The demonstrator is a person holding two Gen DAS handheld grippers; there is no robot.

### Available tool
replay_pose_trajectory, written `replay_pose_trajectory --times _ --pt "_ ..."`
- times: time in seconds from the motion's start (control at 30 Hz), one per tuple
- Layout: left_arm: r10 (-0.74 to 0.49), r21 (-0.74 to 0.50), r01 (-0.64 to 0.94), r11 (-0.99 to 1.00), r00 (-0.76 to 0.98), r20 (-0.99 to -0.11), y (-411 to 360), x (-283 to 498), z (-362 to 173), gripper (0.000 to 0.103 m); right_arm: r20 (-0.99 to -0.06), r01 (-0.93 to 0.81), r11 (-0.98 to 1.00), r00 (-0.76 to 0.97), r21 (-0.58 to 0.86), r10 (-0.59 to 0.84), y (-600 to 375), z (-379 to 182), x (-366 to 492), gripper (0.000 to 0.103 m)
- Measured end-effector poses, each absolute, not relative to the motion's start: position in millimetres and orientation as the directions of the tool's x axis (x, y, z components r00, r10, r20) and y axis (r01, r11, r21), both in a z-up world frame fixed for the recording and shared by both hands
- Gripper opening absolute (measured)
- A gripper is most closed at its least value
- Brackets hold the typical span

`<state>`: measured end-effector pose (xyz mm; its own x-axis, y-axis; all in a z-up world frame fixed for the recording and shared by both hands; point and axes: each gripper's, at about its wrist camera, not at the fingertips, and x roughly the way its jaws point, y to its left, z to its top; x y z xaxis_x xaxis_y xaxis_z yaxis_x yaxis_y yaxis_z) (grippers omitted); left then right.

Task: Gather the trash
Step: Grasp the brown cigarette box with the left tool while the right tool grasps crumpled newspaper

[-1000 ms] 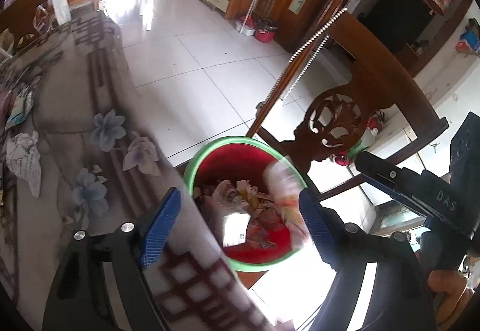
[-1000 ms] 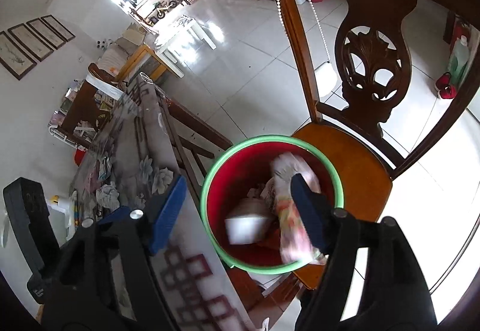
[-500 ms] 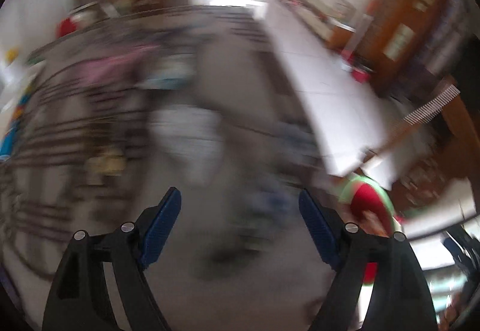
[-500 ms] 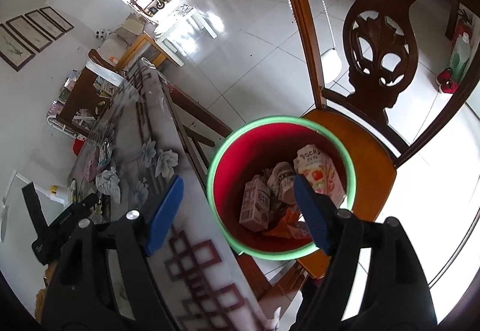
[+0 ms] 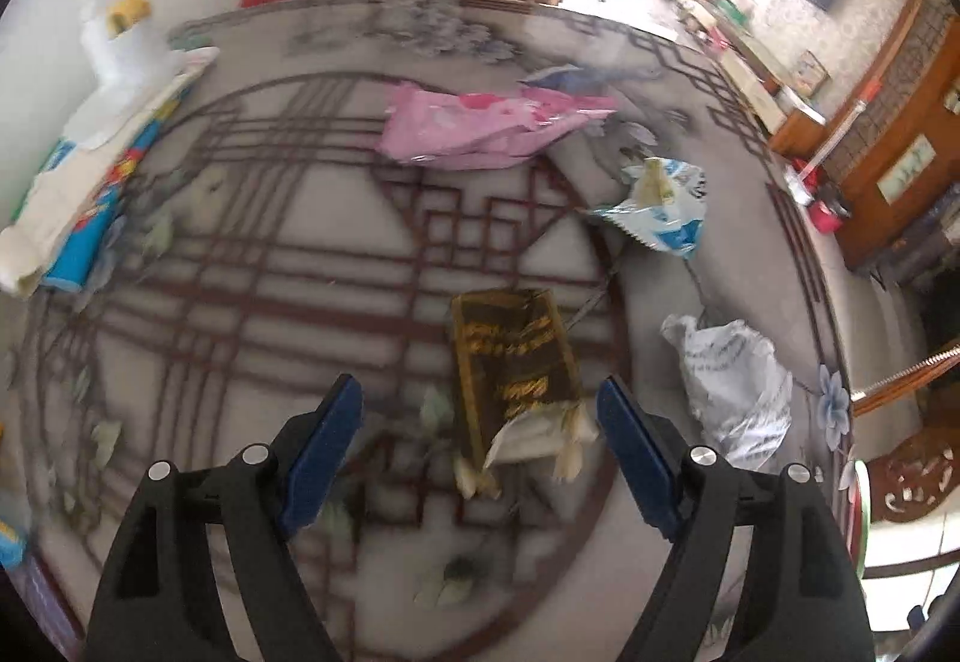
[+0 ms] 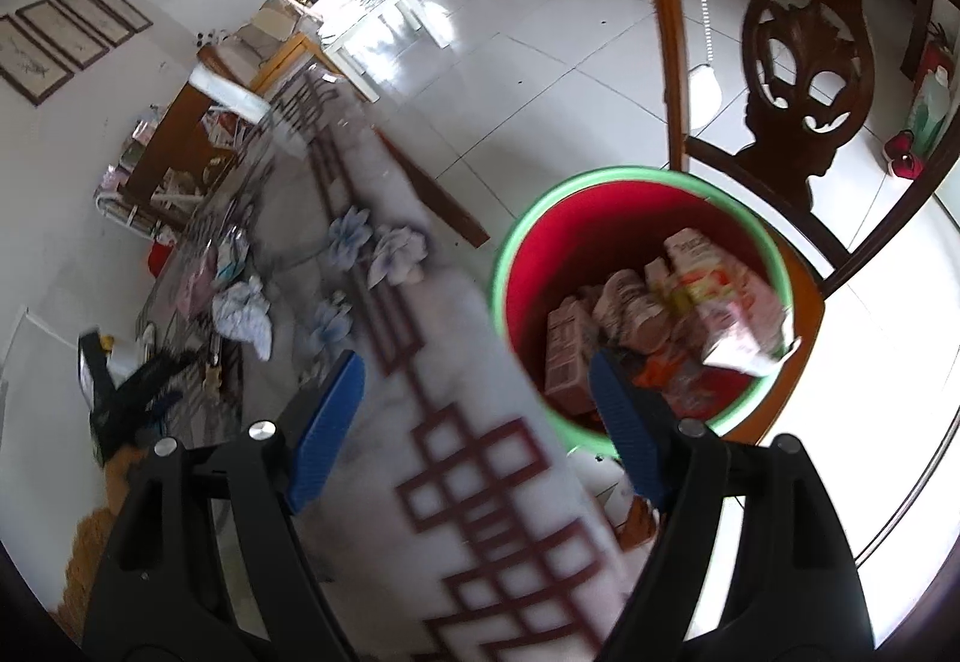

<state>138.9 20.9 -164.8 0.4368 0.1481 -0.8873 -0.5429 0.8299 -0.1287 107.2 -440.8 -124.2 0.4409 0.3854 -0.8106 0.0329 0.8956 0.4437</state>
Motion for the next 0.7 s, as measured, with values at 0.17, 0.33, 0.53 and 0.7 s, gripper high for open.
replay_pose_trajectory --times 0.17,0.33,0.53,0.7 --pt "0.104 -0.105 -0.477 0.872 0.391 -0.915 24.0 160.5 -181.6 0.062 -0.81 0.029 0.898 0.446 0.439 0.381 -412.8 -119.7 96.7 0.076" --pt "0.024 -0.151 -0.398 0.905 0.4 -0.916 28.5 149.0 -184.2 0.044 -0.805 0.011 0.9 0.452 0.436 0.384 -376.5 -115.6 92.4 0.077" --pt "-0.046 -0.191 -0.293 0.937 0.438 -0.898 26.9 99.8 -168.3 0.04 -0.818 -0.081 0.904 0.398 0.42 0.416 -305.4 -122.1 103.2 0.077" --pt "-0.066 -0.196 -0.252 0.948 0.446 -0.893 28.6 47.3 -161.0 0.04 -0.841 -0.219 0.906 0.342 0.362 0.419 -233.1 -126.8 123.3 0.08"
